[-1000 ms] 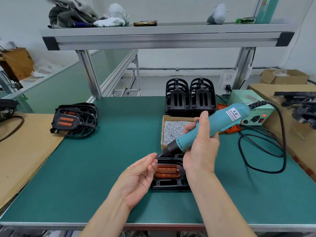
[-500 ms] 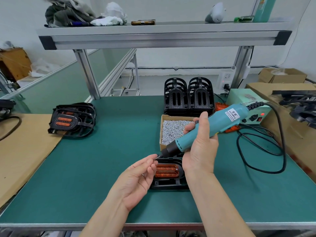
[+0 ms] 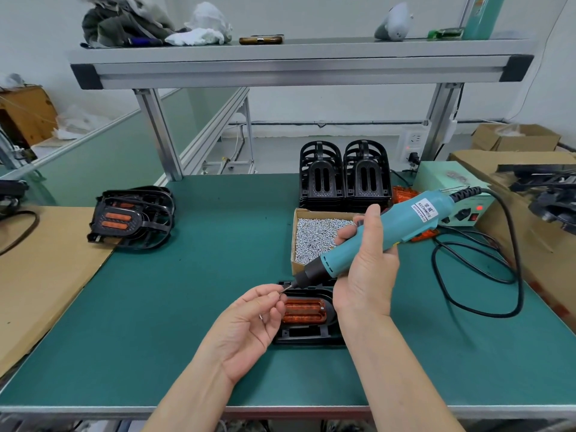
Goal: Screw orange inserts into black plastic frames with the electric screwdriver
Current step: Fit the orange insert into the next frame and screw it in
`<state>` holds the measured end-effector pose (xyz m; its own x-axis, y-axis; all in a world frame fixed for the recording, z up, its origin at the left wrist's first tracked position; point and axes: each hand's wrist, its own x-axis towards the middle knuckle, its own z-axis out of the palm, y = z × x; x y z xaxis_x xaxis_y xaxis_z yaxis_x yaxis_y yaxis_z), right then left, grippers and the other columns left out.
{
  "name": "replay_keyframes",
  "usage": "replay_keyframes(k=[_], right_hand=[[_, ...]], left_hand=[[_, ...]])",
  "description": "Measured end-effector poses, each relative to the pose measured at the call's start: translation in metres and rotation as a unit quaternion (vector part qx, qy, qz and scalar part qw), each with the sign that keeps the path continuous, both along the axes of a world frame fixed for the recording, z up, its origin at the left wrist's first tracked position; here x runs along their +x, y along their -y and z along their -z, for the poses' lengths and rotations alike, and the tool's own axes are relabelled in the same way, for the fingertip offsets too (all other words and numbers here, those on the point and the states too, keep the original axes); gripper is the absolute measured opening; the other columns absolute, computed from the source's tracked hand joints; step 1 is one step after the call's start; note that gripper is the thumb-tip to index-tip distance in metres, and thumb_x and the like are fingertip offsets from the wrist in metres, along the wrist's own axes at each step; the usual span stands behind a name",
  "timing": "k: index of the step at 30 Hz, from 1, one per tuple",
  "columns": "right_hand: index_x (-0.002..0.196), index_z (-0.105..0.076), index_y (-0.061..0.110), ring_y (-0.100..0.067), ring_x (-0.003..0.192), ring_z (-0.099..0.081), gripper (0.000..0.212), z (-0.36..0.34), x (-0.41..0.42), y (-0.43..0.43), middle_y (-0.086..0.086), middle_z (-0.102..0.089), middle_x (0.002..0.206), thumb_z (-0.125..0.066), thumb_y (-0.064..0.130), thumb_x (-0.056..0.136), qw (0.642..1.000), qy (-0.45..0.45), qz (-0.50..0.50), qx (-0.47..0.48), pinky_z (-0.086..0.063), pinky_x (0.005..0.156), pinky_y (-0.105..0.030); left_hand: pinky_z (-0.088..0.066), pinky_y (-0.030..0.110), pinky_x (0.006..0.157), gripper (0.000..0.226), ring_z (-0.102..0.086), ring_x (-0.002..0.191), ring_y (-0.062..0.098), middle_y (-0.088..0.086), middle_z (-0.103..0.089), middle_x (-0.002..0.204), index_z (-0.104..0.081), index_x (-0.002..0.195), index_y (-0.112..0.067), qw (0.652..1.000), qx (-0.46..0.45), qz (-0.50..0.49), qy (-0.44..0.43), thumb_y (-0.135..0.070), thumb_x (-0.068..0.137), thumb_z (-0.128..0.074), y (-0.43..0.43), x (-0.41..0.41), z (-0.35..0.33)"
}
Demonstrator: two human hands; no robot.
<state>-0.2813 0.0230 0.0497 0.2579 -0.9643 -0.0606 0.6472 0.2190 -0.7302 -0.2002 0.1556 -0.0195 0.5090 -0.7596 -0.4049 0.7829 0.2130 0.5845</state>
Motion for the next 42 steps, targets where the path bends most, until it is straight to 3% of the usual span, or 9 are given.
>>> replay_keyframes(k=[8,12,20,26,32,38,42], right_hand=[[0.09,-0.058,0.017,-0.009,0.059,-0.059,0.022,-0.0007,-0.0012,-0.0004,0.007,-0.062,0.062,-0.069,0.035,0.095,1.0,0.002,-0.003,0.005,-0.052,0.059,-0.021],[0.089,-0.058,0.018,-0.007,0.059,-0.059,0.021,-0.0009,-0.0016,-0.0015,0.01,-0.063,0.061,-0.069,0.034,0.095,1.0,0.002,0.002,0.003,-0.051,0.058,-0.021],[0.088,-0.057,0.019,-0.006,0.058,-0.058,0.02,-0.0021,-0.0031,-0.0009,0.011,-0.063,0.06,-0.068,0.034,0.096,1.0,0.001,0.007,-0.002,-0.049,0.063,-0.024],[0.087,-0.057,0.019,-0.006,0.059,-0.058,0.021,-0.0026,-0.0039,-0.0005,0.011,-0.063,0.061,-0.068,0.034,0.096,1.0,0.003,0.003,0.002,-0.049,0.063,-0.025],[0.087,-0.059,0.019,-0.008,0.06,-0.058,0.021,-0.0024,-0.004,-0.0007,0.008,-0.062,0.062,-0.069,0.035,0.095,1.0,0.003,-0.002,0.005,-0.049,0.062,-0.024],[0.088,-0.058,0.017,-0.008,0.059,-0.058,0.023,-0.0015,-0.0034,0.0002,0.009,-0.06,0.062,-0.07,0.035,0.094,1.0,0.0,-0.003,0.001,-0.049,0.057,-0.022],[0.088,-0.058,0.017,-0.007,0.059,-0.057,0.023,-0.0014,-0.0035,0.001,0.007,-0.06,0.062,-0.071,0.036,0.094,1.0,-0.001,-0.006,0.001,-0.049,0.055,-0.022]], left_hand=[[-0.05,0.014,0.047,0.012,-0.059,0.056,0.01,0.009,-0.061,0.077,-0.075,0.083,0.0,1.0,-0.008,0.009,-0.012,-0.002,0.072,-0.072,0.0001,-0.0004,0.0015],[-0.053,0.015,0.051,0.017,-0.062,0.058,0.011,0.011,-0.064,0.078,-0.076,0.084,0.001,1.0,-0.005,0.012,0.002,-0.001,0.068,-0.074,0.0005,-0.0001,0.0021],[-0.053,0.017,0.057,0.033,-0.061,0.064,0.013,0.012,-0.066,0.082,-0.075,0.103,0.005,0.998,-0.008,0.037,0.042,0.003,0.07,-0.071,-0.0025,0.0039,0.0053],[-0.053,0.019,0.055,0.022,-0.06,0.061,0.015,0.014,-0.064,0.08,-0.076,0.091,0.0,0.996,-0.018,0.037,0.073,0.008,0.071,-0.069,-0.0022,0.0038,0.0028],[-0.049,0.019,0.051,0.021,-0.056,0.059,0.013,0.013,-0.06,0.078,-0.073,0.092,0.001,0.995,-0.032,0.028,0.092,0.011,0.075,-0.064,0.0,0.0022,0.0022],[-0.05,0.018,0.06,0.022,-0.05,0.066,0.014,0.008,-0.059,0.078,-0.076,0.091,-0.004,0.99,-0.029,0.03,0.137,0.008,0.076,-0.065,-0.0009,0.0033,0.0037],[-0.052,0.017,0.066,0.024,-0.056,0.066,0.011,0.006,-0.061,0.077,-0.077,0.089,-0.009,0.984,-0.018,0.034,0.175,0.006,0.072,-0.068,-0.0006,0.0031,0.0015]])
